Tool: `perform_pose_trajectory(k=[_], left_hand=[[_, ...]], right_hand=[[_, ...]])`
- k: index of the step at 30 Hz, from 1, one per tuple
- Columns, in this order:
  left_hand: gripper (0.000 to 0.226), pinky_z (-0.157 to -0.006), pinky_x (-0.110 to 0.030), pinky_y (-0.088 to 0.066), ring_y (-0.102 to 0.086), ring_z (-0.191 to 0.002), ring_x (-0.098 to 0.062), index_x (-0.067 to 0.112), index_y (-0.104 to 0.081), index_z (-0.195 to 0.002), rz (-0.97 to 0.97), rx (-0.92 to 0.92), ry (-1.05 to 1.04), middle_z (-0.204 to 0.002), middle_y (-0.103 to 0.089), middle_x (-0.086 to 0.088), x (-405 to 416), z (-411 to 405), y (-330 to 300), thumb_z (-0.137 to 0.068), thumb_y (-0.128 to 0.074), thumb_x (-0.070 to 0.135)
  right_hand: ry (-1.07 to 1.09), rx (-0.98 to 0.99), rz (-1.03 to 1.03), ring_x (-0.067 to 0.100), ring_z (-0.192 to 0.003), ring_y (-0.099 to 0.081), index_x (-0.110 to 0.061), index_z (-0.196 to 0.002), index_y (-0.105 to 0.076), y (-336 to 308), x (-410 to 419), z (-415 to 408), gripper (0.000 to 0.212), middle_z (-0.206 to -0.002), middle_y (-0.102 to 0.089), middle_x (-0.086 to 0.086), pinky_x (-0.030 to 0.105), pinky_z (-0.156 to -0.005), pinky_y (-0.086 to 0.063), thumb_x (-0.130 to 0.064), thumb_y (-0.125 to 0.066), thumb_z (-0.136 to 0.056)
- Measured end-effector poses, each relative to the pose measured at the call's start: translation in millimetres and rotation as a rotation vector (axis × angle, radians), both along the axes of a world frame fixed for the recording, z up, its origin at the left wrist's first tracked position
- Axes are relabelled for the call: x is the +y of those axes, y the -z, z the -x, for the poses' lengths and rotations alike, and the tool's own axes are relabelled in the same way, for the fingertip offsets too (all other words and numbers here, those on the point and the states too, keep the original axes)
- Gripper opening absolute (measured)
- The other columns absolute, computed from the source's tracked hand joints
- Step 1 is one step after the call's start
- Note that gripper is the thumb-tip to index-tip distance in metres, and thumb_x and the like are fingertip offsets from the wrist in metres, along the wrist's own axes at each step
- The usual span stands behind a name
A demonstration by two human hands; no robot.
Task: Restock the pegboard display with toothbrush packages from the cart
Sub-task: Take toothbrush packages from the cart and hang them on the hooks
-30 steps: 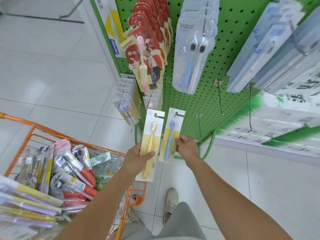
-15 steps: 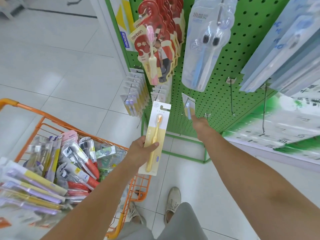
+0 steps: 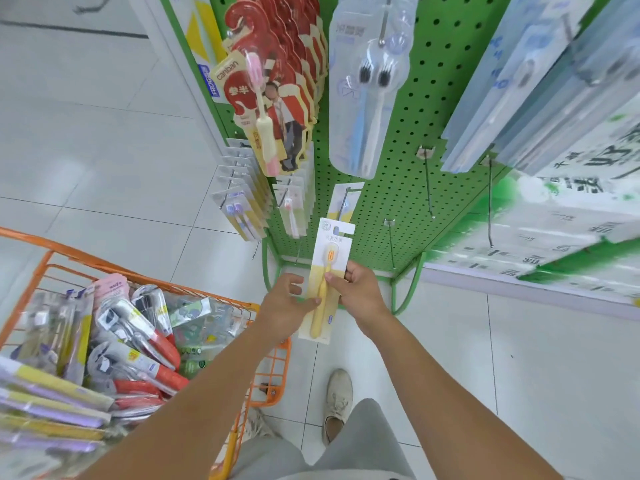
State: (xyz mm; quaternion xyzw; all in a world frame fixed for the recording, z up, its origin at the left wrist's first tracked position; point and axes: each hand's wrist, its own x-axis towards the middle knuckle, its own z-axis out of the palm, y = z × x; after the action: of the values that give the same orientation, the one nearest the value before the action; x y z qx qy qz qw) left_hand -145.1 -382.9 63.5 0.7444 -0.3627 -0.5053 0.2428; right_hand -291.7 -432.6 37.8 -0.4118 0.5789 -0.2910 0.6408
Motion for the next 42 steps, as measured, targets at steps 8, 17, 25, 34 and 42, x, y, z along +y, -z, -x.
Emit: perform_pose_trajectory(k=[8,17,25,34,42], left_hand=[[0.033,-0.066,-0.023,-0.044,-0.057,-0.080,-0.012,0.015,-0.058,-0.122,0.014,0.020,-0.080,-0.105,-0.063,0.002,8,-15,-5,-0.094,-0.068,0.028],[0.023,-0.065,-0.026,-0.050,-0.059,-0.081,-0.020,0.018,-0.059,-0.116,0.000,0.093,-0.142,-0.102,-0.063,0.002,22,-26,-3,-0.096,-0.066,0.025],[0.018,-0.081,-0.041,-0.052,-0.065,-0.089,-0.021,0.023,-0.062,-0.109,-0.019,0.124,-0.212,-0.103,-0.067,-0.005,38,-38,14,-0.093,-0.070,0.025],[0.015,-0.081,-0.042,-0.054,-0.066,-0.088,-0.025,0.026,-0.065,-0.106,-0.030,0.124,-0.283,-0.103,-0.068,-0.006,60,-65,21,-0.092,-0.070,0.029],[0.014,-0.070,-0.019,-0.050,-0.061,-0.083,-0.015,0.010,-0.067,-0.105,0.082,-0.112,-0.380,-0.089,-0.062,0.003,126,-135,-1,-0.094,-0.067,0.017]], right_hand=[[-0.060,0.191,0.028,0.029,-0.090,-0.068,-0.008,-0.109,-0.067,29,-35,7,0.014,-0.107,-0.073,0.019,0.045,-0.090,-0.056,-0.014,-0.066,-0.096],[0.015,0.357,0.031,0.015,-0.059,-0.037,-0.003,-0.079,-0.057,22,-92,10,0.028,-0.066,-0.045,0.005,0.027,-0.058,-0.033,-0.018,-0.054,-0.103],[0.242,0.356,-0.063,0.025,-0.065,-0.054,-0.010,-0.066,-0.049,24,-166,-1,0.047,-0.070,-0.056,0.011,0.030,-0.072,-0.045,-0.044,-0.065,-0.096],[0.294,0.242,-0.314,0.024,-0.103,-0.064,-0.009,-0.126,-0.059,22,-135,8,0.052,-0.104,-0.056,0.005,0.035,-0.088,-0.054,-0.053,-0.047,-0.101],[-0.421,0.157,-0.426,0.024,-0.083,-0.068,-0.006,-0.106,-0.067,21,63,-85,0.018,-0.095,-0.072,0.013,0.033,-0.079,-0.056,-0.021,-0.064,-0.098]])
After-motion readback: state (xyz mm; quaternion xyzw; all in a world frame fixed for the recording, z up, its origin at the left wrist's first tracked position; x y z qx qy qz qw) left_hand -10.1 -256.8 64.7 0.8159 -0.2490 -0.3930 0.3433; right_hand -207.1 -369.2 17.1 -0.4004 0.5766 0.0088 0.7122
